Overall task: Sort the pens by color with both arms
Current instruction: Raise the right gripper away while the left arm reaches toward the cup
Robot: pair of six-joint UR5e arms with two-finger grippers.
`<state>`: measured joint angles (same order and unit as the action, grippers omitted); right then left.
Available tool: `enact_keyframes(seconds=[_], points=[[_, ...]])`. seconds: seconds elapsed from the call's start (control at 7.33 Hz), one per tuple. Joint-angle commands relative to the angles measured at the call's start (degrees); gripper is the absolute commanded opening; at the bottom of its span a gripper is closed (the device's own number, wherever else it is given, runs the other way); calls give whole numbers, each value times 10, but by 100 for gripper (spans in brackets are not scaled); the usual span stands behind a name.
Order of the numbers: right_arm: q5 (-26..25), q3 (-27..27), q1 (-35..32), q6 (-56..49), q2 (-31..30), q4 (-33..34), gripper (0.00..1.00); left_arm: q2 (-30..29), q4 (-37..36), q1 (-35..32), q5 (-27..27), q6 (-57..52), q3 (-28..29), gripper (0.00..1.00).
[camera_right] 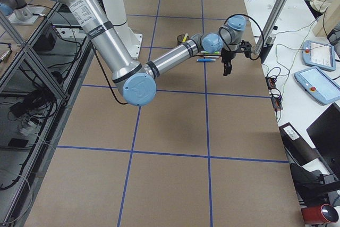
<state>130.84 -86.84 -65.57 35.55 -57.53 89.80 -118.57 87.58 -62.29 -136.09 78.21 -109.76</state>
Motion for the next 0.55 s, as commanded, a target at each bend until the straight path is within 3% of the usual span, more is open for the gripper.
enact_keyframes(seconds=[0.0,0.27,0.41], points=[[-3,-3,-12,-7,-14,3,98,-32,8,64,72,124,-7,99],[-6,-3,-14,-7,-15,4,98,-66,-26,103,108,134,-2,99],[-6,-3,-14,-7,-16,3,98,-111,-94,127,135,133,2,99]])
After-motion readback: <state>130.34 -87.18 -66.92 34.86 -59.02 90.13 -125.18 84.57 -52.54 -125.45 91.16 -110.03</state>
